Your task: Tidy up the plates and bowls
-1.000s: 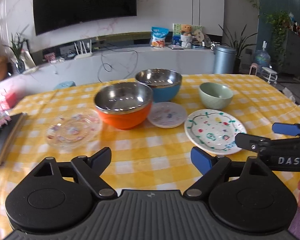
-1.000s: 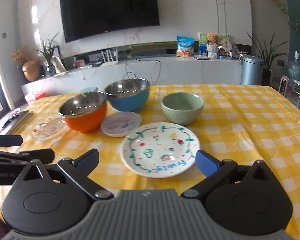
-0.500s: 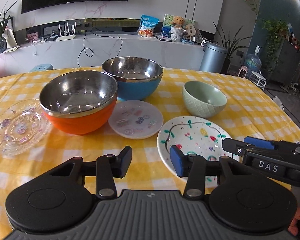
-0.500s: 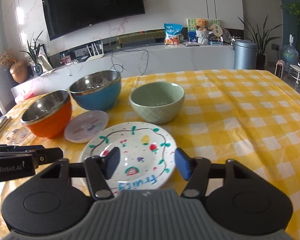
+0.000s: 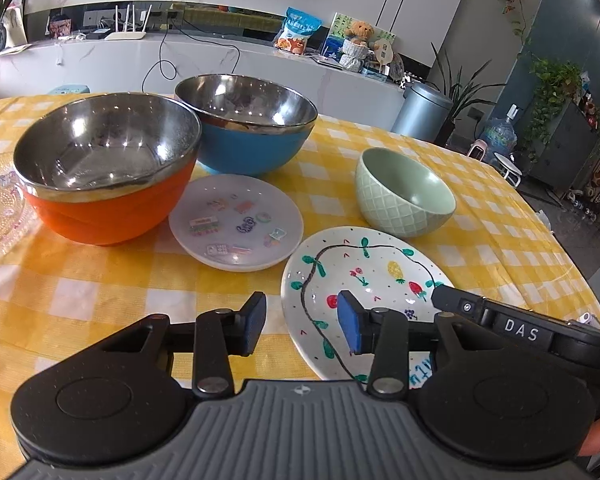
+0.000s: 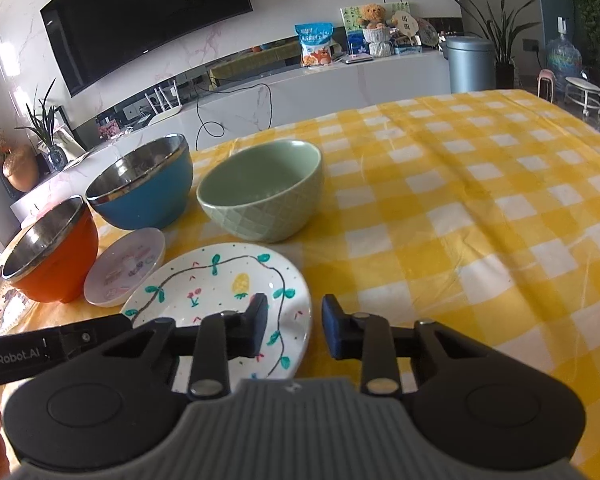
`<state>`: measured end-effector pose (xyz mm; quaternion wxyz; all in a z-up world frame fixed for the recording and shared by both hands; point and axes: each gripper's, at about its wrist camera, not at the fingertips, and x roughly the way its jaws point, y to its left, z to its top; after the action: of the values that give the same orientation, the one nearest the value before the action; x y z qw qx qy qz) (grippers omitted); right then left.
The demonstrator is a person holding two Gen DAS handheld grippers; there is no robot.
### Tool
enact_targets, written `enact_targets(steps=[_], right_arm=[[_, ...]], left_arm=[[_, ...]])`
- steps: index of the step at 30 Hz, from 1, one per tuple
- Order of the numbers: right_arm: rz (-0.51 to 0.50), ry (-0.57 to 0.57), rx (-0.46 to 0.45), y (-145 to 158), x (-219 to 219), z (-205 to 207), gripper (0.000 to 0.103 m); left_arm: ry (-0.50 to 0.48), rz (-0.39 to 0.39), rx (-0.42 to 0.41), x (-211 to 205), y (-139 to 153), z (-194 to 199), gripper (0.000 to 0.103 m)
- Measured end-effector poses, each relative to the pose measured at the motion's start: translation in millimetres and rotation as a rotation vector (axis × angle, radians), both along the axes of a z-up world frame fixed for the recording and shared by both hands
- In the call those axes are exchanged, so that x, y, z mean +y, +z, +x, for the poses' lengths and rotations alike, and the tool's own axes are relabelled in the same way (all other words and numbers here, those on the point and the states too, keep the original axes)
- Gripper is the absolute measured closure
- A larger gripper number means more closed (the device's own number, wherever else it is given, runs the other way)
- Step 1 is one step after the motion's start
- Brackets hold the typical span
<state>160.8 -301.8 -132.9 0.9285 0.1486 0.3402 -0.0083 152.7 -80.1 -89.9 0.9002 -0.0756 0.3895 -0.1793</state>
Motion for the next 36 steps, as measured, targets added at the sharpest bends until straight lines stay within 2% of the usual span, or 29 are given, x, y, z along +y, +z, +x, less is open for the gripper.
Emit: enact_targets(steps=[2,8,22,36], right_arm=[[0.005,0.0,-0.001,-1,1,0,0.079],[0.006,-0.009,-0.008,-2,-1,-1,0.086],[0.034,-0.006,-0.002,8,7,-17,0.087],[0.069,0.101,0.001,26,72,-61,0.086]], left_arm=[[-0.006,-0.003,0.006,-2,-2,1,0.064],[-0.007,-0.004,0.015,-4,-8,5,0.076],[0.019,0.002,-0.022,9,8,-13,0.076],[0.135,0.003,-0.048,78,32,-56,0.076]])
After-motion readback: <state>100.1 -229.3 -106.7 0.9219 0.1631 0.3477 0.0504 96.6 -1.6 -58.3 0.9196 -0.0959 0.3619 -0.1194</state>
